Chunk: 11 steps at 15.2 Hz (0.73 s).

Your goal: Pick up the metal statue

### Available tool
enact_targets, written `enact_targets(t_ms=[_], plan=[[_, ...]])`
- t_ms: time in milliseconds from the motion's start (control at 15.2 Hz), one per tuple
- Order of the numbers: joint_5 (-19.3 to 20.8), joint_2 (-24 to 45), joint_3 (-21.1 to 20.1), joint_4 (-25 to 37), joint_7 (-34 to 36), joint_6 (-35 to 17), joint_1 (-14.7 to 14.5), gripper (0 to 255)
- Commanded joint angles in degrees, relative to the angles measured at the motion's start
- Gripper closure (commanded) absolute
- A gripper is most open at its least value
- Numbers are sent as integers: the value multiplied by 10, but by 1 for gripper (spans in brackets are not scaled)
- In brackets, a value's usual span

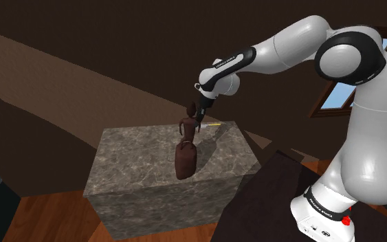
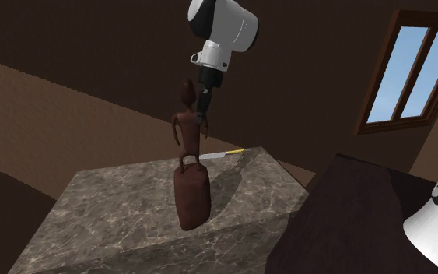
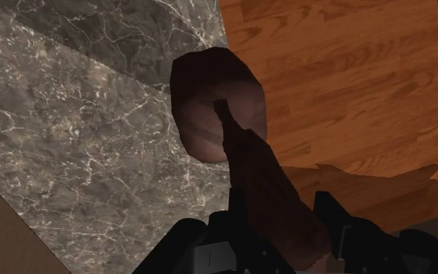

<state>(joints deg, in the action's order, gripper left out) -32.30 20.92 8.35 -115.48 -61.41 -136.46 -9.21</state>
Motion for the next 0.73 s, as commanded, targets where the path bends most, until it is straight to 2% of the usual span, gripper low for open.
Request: enact_targets(t_ms=[0, 660], plan=[[0, 0, 0, -1, 0, 0, 0, 255], [34, -49, 12, 11, 38, 54, -6, 255]])
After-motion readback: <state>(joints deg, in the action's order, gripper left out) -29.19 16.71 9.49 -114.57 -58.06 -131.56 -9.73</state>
